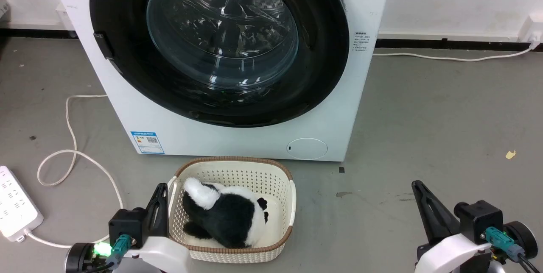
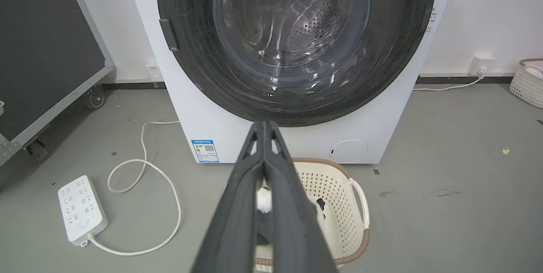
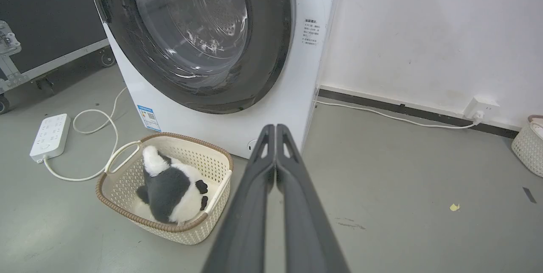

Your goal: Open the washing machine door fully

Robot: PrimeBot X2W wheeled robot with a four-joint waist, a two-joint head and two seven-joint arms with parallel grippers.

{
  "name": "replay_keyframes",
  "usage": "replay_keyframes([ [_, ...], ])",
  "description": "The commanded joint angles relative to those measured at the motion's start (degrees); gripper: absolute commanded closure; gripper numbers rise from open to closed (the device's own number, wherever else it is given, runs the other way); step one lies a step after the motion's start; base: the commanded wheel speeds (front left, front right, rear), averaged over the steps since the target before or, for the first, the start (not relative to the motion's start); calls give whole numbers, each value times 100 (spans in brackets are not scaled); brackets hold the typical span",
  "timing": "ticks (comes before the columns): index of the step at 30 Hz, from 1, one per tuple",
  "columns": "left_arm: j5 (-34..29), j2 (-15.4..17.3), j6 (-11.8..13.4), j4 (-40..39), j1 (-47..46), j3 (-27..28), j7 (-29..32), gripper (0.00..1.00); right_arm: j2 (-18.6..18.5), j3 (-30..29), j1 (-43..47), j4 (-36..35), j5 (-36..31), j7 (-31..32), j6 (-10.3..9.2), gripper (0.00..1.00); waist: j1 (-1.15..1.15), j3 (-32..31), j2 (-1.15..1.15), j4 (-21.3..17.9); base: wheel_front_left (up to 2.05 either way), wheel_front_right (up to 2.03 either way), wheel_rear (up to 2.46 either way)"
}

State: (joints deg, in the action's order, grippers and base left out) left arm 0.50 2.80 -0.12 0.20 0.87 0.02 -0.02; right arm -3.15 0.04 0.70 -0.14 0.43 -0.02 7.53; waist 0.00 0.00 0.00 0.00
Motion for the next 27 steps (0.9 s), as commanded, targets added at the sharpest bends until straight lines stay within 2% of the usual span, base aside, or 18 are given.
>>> replay_keyframes([
  [1, -50, 8, 12, -20, -87, -2, 2, 100, 27, -4, -70, 14, -43, 2, -4, 100, 0, 0, 0, 0, 0, 0, 0],
  [27, -50, 8, 12, -20, -87, -2, 2, 100, 27, -4, -70, 14, -43, 2, -4, 100, 0, 0, 0, 0, 0, 0, 0],
])
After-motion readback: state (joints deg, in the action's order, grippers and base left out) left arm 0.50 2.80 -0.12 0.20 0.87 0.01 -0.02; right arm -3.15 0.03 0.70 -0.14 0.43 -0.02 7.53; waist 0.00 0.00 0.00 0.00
